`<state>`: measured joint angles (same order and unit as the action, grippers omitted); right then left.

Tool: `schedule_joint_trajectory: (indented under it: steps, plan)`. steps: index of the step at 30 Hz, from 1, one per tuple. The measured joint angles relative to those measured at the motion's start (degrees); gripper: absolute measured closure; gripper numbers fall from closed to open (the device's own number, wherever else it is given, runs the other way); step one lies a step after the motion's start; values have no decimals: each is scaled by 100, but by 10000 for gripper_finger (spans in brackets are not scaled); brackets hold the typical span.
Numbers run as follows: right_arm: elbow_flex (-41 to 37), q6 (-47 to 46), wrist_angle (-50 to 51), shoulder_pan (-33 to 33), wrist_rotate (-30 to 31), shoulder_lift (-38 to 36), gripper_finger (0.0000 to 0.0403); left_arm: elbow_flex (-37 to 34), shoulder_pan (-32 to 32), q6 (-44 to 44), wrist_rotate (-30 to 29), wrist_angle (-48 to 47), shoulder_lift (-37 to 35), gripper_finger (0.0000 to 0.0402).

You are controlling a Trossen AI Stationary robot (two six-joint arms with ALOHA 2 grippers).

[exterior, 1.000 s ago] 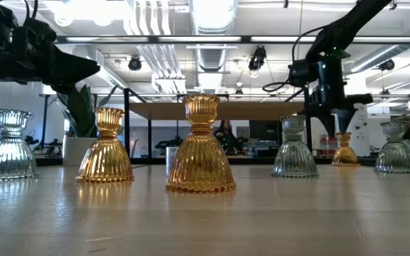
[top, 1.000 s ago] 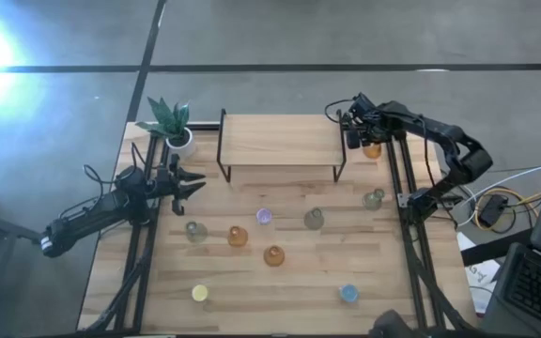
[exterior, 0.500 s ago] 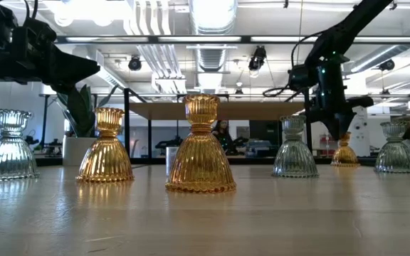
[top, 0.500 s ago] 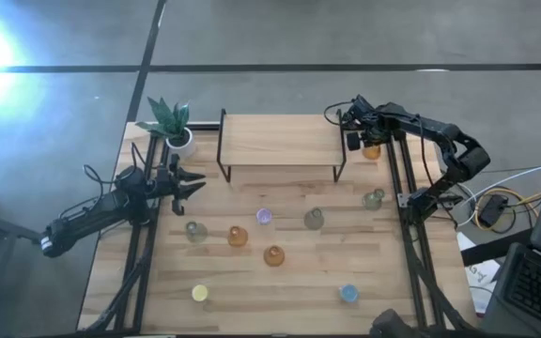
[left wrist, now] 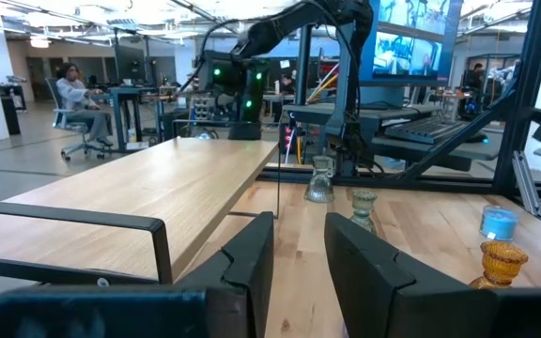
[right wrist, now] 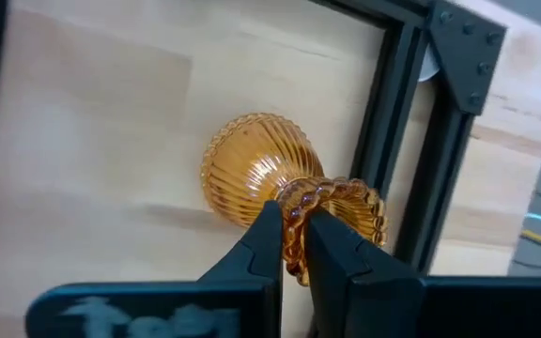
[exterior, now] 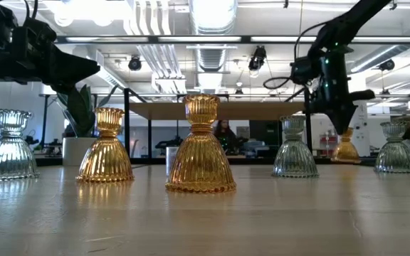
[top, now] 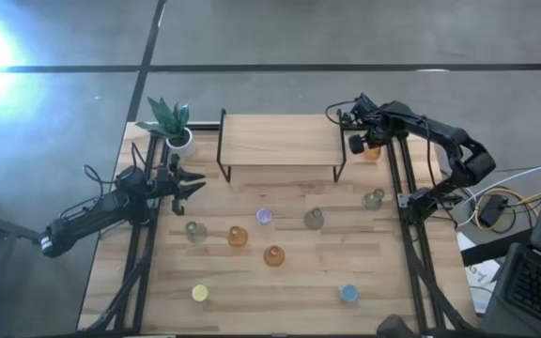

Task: Pick & Place candle stick holders
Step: Put the top brown glass candle holder on the shelf

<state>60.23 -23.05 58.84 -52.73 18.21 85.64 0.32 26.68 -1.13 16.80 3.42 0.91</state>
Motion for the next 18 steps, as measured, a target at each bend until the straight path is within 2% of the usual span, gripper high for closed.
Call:
schedule_joint_trajectory:
  steps: [5,9,14,18]
  plan:
    - [376,78,422,50,-9,-438,385,0,-1,0,1,0,-1,298]
    - [951,119,842,250,324,-897,385,0,-2,0,2,0,0,298]
    - [2109,410,1173,668,515,-1323,385,0,-2,0,0,0,-2,298]
    - [3287,620,1242,1132,597,-1309,385,0,-2,0,2,0,-2,298]
